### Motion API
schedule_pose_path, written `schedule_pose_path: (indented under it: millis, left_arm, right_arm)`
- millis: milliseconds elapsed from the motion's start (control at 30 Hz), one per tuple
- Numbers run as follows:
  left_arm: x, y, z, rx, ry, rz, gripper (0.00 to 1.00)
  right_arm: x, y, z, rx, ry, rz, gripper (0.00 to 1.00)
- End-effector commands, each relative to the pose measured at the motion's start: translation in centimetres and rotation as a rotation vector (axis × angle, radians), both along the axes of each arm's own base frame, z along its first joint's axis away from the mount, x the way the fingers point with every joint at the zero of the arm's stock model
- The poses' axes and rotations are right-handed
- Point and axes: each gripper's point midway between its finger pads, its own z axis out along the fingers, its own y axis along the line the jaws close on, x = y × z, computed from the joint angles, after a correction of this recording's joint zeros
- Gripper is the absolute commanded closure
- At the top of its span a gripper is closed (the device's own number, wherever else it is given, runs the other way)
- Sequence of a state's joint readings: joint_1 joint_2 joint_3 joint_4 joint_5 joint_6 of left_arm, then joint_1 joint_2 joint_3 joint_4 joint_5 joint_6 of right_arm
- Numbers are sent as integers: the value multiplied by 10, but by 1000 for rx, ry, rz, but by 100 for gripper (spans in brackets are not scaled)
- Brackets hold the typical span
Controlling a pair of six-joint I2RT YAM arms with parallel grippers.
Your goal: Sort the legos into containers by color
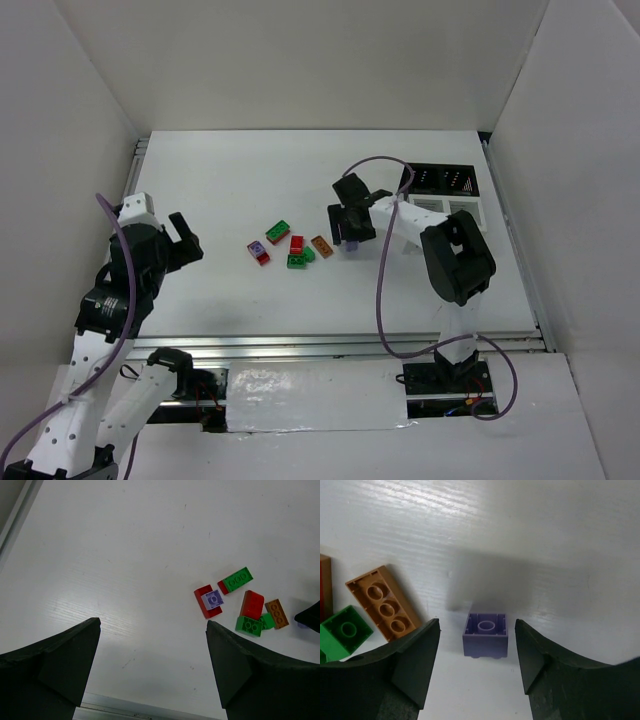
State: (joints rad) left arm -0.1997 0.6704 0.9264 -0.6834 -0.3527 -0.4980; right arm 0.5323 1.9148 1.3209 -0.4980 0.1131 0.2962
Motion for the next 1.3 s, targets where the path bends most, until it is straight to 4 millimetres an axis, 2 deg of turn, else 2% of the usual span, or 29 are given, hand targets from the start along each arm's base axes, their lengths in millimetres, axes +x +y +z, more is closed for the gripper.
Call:
schedule_pose_path:
  millis: [0,100,167,200,300,367,400,533,567,633,667,733,767,800,867,900,933,1033,1100,1133,1267]
  left_arm:
    - [7,-5,7,2,-39,-28,0]
    - [6,-5,8,3,-38,-30,0]
    - [6,-5,8,3,-38,-30,0]
    - [6,-5,7,3,-38,-30,0]
    - [7,-6,8,2,-39,-35,0]
    - [7,-6,7,2,-38,-36,1]
    - [7,-6,7,2,-37,-38,1]
    - [7,-6,7,3,-36,-37,0]
    - [7,-6,7,3,-37,-37,0]
    - [7,-6,7,3,-36,-37,0]
    - [7,-6,7,3,-36,-39,1]
    - [7,-7,7,1,-36,-41,1]
    - [7,-6,7,2,-36,-40,0]
    - [7,-5,8,4,-38,-36,0]
    - [6,-5,8,4,-41,-31,1]
    - [6,-5,8,4,-42,-33,0]
    - [6,-5,9,2,-45,-34,0]
    - [6,-7,8,1,-43,-43,0]
    - [7,-7,7,1,-39,-47,0]
    - [6,-8,8,-1,-41,-49,1]
    - [7,-8,8,0,-42,-51,1]
  right_arm:
    - [21,5,7,45,-29,18,31]
    - [18,4,2,30,-4,18,39]
    - [16,3,3,34,-1,16,57]
    - [14,2,7,38,-7,16,64]
    - [13,0,18,45,-29,1,74]
    - [14,0,28,60,-48,-4,91]
    - [16,2,39,74,-73,-7,98]
    - [33,-6,76,102,-151,-44,99]
    - [46,-15,89,111,-182,-75,99]
    - [57,-32,98,101,-182,-116,99]
    - [75,-51,115,101,-221,-171,99]
    - [88,-74,118,81,-217,-237,99]
    - [100,-82,133,87,-252,-268,99]
    - [107,-101,138,72,-262,-322,99]
    - [122,-118,152,69,-300,-375,99]
    - [129,-135,157,52,-323,-431,99]
    - [136,-143,165,52,-347,-457,99]
    - [150,-170,178,54,-387,-534,99]
    - [153,-185,171,31,-368,-571,97]
    - [156,-188,175,28,-377,-577,97]
    - [157,-202,166,-14,-356,-608,92]
